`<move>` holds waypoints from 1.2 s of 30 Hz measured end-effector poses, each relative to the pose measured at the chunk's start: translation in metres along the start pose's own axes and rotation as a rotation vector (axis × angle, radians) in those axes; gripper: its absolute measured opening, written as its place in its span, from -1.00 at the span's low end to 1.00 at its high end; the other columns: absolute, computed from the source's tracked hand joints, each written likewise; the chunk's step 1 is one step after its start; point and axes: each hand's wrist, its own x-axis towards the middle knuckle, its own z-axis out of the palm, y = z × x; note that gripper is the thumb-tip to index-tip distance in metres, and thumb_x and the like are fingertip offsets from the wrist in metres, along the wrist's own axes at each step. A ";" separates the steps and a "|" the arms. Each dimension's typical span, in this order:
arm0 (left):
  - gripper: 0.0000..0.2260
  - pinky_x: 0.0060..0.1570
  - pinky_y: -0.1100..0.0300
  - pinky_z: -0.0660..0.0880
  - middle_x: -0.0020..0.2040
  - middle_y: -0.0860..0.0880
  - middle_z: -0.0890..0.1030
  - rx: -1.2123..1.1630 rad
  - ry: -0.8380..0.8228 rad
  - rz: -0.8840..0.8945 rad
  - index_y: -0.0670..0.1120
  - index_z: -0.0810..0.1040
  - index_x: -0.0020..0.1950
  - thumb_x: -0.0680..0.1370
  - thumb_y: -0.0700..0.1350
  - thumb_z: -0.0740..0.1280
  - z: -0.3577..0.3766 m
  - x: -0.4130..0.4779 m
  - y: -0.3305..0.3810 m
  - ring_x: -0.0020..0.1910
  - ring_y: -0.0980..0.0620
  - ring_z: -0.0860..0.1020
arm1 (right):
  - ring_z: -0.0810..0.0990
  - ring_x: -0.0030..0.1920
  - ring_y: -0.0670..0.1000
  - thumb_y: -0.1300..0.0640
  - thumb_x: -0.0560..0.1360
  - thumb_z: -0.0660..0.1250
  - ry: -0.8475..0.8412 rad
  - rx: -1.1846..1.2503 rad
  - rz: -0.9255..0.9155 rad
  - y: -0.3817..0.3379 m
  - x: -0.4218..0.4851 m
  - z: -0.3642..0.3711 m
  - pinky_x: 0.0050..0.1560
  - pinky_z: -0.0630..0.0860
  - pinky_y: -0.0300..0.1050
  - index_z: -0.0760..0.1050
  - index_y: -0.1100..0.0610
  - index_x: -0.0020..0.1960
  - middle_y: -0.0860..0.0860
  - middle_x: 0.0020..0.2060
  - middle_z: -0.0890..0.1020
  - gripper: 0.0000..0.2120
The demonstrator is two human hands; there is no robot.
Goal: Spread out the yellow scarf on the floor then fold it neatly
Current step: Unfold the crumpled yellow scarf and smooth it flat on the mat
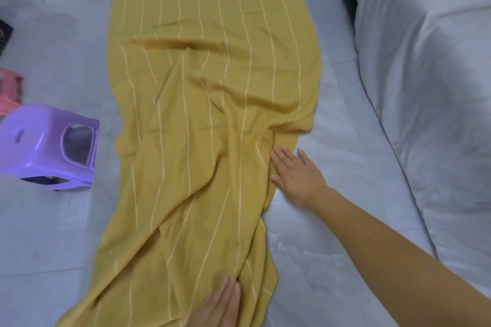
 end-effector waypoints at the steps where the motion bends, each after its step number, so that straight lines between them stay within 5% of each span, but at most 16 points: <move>1: -0.66 0.30 0.24 0.22 0.23 0.00 0.54 -0.088 0.101 -0.055 -0.09 0.31 0.36 0.66 -0.20 -0.12 -0.064 -0.004 0.016 0.28 0.11 0.45 | -0.23 0.50 -0.06 -0.13 0.62 -0.18 -0.001 -0.023 -0.005 0.002 -0.005 0.002 0.42 -0.34 -0.02 -0.24 0.11 0.53 -0.02 0.52 -0.20 -0.42; 3: -0.45 0.34 0.10 0.17 0.39 -0.15 0.39 -0.228 0.633 -0.143 -0.24 0.22 0.44 0.62 0.12 -0.07 -0.154 0.011 0.024 0.42 -0.03 0.26 | -0.22 0.50 -0.06 -0.14 0.62 -0.19 -0.015 -0.068 -0.022 0.010 -0.012 0.006 0.40 -0.38 -0.04 -0.24 0.11 0.53 -0.02 0.52 -0.20 -0.42; 4: -0.36 0.36 0.07 0.13 0.46 -0.17 0.28 -0.242 0.691 -0.258 -0.25 0.17 0.47 0.59 0.21 -0.05 -0.168 0.031 0.024 0.47 -0.06 0.16 | -0.21 0.51 -0.05 -0.16 0.61 -0.23 -0.016 -0.090 -0.036 0.014 -0.016 0.008 0.38 -0.41 -0.06 -0.22 0.11 0.53 -0.02 0.52 -0.19 -0.41; 7: -0.36 0.42 0.04 0.07 0.50 -0.15 0.14 -0.301 0.591 -0.282 -0.23 0.13 0.49 0.57 0.18 0.04 -0.203 0.078 0.017 0.50 -0.04 0.08 | 0.10 0.49 -0.01 -0.20 0.52 -0.36 0.020 -0.121 -0.086 0.027 -0.034 0.017 0.36 -0.47 -0.10 0.06 0.16 0.51 0.04 0.51 0.09 -0.29; 10: -0.35 0.33 -0.01 0.31 0.42 -0.16 0.35 -0.167 0.411 -0.223 -0.22 0.32 0.41 0.45 0.16 0.08 -0.216 0.120 0.019 0.41 -0.05 0.32 | 0.46 0.31 0.03 -0.13 0.60 -0.29 -0.029 -0.047 -0.084 0.049 -0.059 0.023 0.43 -0.15 -0.05 0.41 0.18 0.35 0.07 0.33 0.47 -0.33; 12: -0.32 0.30 -0.02 0.33 0.40 -0.13 0.39 -0.109 0.306 -0.216 -0.19 0.37 0.40 0.40 0.20 0.15 -0.209 0.132 0.023 0.38 -0.03 0.36 | 0.46 0.31 0.03 -0.12 0.61 -0.28 -0.011 -0.038 -0.076 0.072 -0.079 0.029 0.41 -0.06 -0.03 0.41 0.18 0.35 0.07 0.33 0.47 -0.35; 16: -0.27 0.41 -0.05 0.06 0.50 -0.09 0.19 0.020 0.279 -0.180 -0.13 0.25 0.46 0.41 0.22 0.31 -0.192 0.147 0.025 0.48 -0.05 0.16 | 0.42 0.34 0.04 -0.14 0.62 -0.26 0.012 -0.054 -0.071 0.114 -0.111 0.031 0.42 -0.04 -0.03 0.26 0.16 0.41 0.06 0.36 0.43 -0.41; 19: -0.38 0.22 -0.02 0.42 0.30 -0.06 0.51 0.016 0.243 -0.162 -0.12 0.56 0.23 0.28 0.19 0.48 -0.189 0.160 0.037 0.29 -0.03 0.47 | 0.45 0.32 0.04 -0.15 0.61 -0.26 0.001 -0.084 -0.060 0.122 -0.115 0.029 0.40 -0.03 -0.02 0.37 0.17 0.38 0.06 0.34 0.46 -0.37; 21: -0.45 0.05 0.09 0.54 0.23 -0.05 0.57 -0.075 0.279 -0.169 -0.11 0.60 0.18 0.28 0.14 0.52 -0.187 0.166 0.041 0.19 -0.02 0.55 | 0.46 0.31 0.04 -0.16 0.61 -0.25 0.009 -0.078 -0.033 0.116 -0.118 0.027 0.39 -0.03 -0.02 0.41 0.18 0.35 0.07 0.32 0.47 -0.35; 24: -0.42 0.34 0.09 0.27 0.49 -0.01 0.21 -0.223 0.308 -0.159 -0.10 0.28 0.46 0.53 0.20 0.15 -0.182 0.171 0.033 0.45 0.00 0.23 | 0.42 0.34 0.06 -0.17 0.61 -0.23 0.049 -0.010 0.046 0.098 -0.133 0.030 0.40 -0.03 -0.01 0.34 0.21 0.39 0.10 0.35 0.43 -0.35; 26: -0.28 0.45 0.07 -0.04 0.53 0.08 -0.05 -0.201 0.271 -0.132 -0.05 0.01 0.53 0.48 0.32 -0.24 -0.184 0.168 0.023 0.51 0.07 -0.05 | 0.39 0.36 0.07 -0.17 0.60 -0.23 0.102 0.031 0.064 0.081 -0.147 0.034 0.40 0.00 0.01 0.25 0.20 0.41 0.10 0.37 0.40 -0.38; 28: -0.19 0.45 0.07 -0.15 0.52 0.12 -0.14 -0.167 0.273 -0.109 -0.01 -0.08 0.54 0.40 0.38 -0.43 -0.187 0.162 0.011 0.51 0.11 -0.15 | 0.38 0.37 0.07 -0.17 0.61 -0.23 0.150 0.070 0.053 0.061 -0.155 0.039 0.39 0.03 0.03 0.21 0.19 0.42 0.09 0.38 0.39 -0.41; 31: -0.17 0.45 0.08 -0.15 0.49 0.13 -0.21 -0.109 0.258 -0.147 0.00 -0.17 0.53 0.35 0.35 -0.54 -0.183 0.154 -0.013 0.48 0.15 -0.20 | 0.34 0.39 0.03 -0.18 0.58 -0.09 0.212 0.090 -0.039 0.019 -0.151 0.044 0.37 0.09 0.06 0.26 0.18 0.42 0.06 0.40 0.37 -0.41; 36: -0.26 0.44 0.00 0.08 0.51 0.08 -0.18 -0.040 0.216 -0.240 -0.02 -0.20 0.50 0.43 0.35 -0.46 -0.162 0.139 -0.049 0.49 0.08 -0.16 | 0.40 0.36 0.05 -0.23 0.51 -0.06 0.114 0.094 -0.042 -0.022 -0.131 0.057 0.37 0.08 0.10 0.40 0.21 0.35 0.10 0.34 0.45 -0.34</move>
